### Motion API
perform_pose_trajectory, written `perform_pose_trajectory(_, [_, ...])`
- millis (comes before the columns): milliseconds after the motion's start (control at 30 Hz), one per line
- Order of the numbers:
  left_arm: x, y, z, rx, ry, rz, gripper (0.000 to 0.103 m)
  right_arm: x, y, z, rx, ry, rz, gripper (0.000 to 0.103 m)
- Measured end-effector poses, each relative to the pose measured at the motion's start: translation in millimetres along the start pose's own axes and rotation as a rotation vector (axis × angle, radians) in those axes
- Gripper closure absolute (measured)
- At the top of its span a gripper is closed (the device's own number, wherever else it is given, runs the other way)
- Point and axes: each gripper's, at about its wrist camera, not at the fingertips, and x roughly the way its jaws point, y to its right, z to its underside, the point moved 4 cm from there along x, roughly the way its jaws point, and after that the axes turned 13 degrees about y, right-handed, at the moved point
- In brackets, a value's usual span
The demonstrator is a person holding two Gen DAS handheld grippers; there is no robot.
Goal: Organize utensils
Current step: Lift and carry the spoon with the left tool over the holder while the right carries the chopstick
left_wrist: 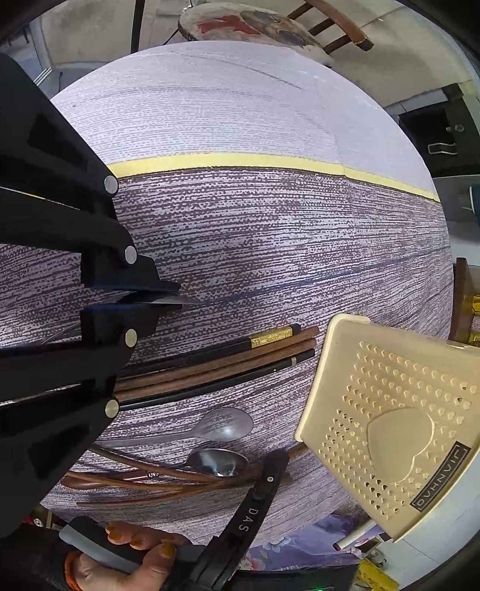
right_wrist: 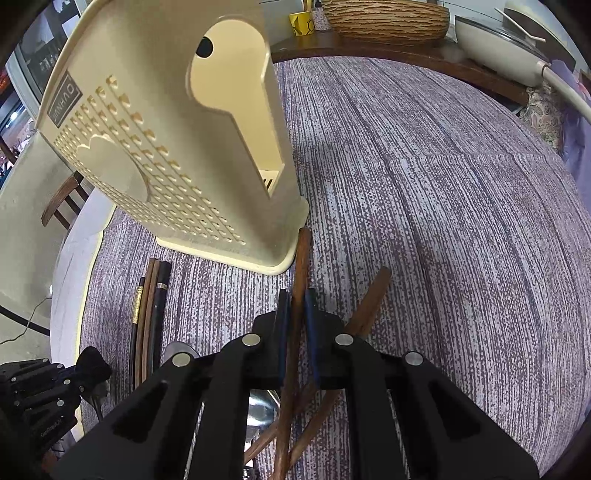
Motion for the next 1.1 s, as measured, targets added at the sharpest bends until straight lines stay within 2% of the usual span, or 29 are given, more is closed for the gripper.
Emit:
perform_pose_trajectory(133, [-11, -2, 3, -0.003, 0.034, 0.004, 0.097, -5, 1, -4, 0.009, 0.014, -0.004, 0.095])
perform_pose_trajectory(333, [-30, -1, -10, -0.012, 0.157, 0.022, 0.097, -17, 7, -8, 0.032, 0.044, -0.017, 0.096])
perform_pose_trajectory(500, [-47, 5, -16, 0.016, 0.258, -0.017, 0.097, -35, 9, -14, 0.029, 0.09, -0.023, 0.096])
perform_pose_trajectory(700, [-52, 13, -21, 0.047, 0.308, -0.044, 0.097, -58, 5, -20, 0.017, 0.15, -0.035, 0.096])
perform_pose_trajectory(1100, [-66, 7, -28, 0.031, 0.388, -0.024, 0.097, -111, 4, -30, -0.015, 0.275, -0.049, 0.096])
